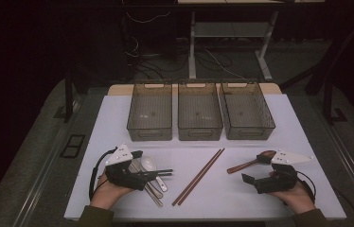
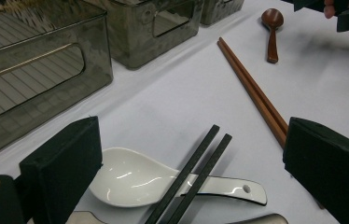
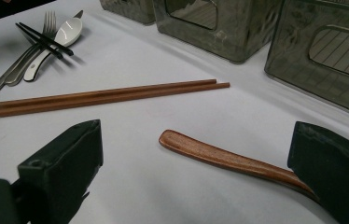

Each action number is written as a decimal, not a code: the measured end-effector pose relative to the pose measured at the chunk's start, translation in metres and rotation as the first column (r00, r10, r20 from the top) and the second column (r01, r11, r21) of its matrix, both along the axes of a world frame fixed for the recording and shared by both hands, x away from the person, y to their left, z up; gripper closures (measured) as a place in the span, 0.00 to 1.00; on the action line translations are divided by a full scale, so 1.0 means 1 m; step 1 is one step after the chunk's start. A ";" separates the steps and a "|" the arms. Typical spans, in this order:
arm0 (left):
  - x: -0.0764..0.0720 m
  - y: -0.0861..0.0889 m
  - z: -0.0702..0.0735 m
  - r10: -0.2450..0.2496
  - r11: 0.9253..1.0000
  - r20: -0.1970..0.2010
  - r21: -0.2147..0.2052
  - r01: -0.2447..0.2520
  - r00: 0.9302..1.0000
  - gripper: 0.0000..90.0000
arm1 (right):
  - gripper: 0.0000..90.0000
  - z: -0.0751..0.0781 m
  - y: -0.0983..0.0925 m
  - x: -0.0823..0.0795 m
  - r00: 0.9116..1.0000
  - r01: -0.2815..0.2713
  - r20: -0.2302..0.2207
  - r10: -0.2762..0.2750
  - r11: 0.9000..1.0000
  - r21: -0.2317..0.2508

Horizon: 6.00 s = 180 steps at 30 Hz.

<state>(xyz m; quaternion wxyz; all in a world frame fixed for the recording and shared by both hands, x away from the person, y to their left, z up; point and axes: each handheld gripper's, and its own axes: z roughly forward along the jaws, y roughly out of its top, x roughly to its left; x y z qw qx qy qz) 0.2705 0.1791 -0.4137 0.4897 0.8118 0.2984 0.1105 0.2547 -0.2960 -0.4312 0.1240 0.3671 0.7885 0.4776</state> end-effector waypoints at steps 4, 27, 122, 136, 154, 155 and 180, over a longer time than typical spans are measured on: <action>0.000 0.000 0.001 0.002 1.000 -0.001 0.000 -0.002 1.000 0.05 | 0.03 0.001 -0.001 0.000 1.000 0.008 -0.003 -0.008 1.000 0.009; 0.003 0.008 0.003 -0.048 0.999 -0.018 0.018 0.048 0.999 0.38 | 0.03 0.001 -0.003 -0.001 1.000 0.008 0.001 -0.008 1.000 0.017; 0.015 0.008 -0.027 -0.144 0.958 -0.140 0.229 0.173 0.980 0.87 | 0.03 -0.001 0.002 -0.001 1.000 -0.010 -0.007 0.010 1.000 0.004; 0.019 0.006 -0.025 -0.100 0.960 -0.125 0.248 0.129 0.987 0.87 | 0.03 -0.002 0.002 0.000 1.000 -0.013 -0.007 0.013 1.000 0.001; 0.012 0.010 -0.017 -0.098 0.977 -0.102 0.182 0.116 0.990 0.76 | 0.03 -0.002 0.002 0.000 1.000 -0.013 -0.001 0.013 1.000 0.002; 0.010 0.014 -0.014 -0.087 0.982 -0.102 0.157 0.103 0.991 0.75 | 0.03 -0.002 0.002 0.000 1.000 -0.013 -0.002 0.013 1.000 0.002; -0.018 0.058 -0.018 0.021 0.988 -0.117 0.152 -0.003 0.993 0.97 | 0.03 -0.002 0.002 -0.001 1.000 -0.014 -0.004 0.014 1.000 0.007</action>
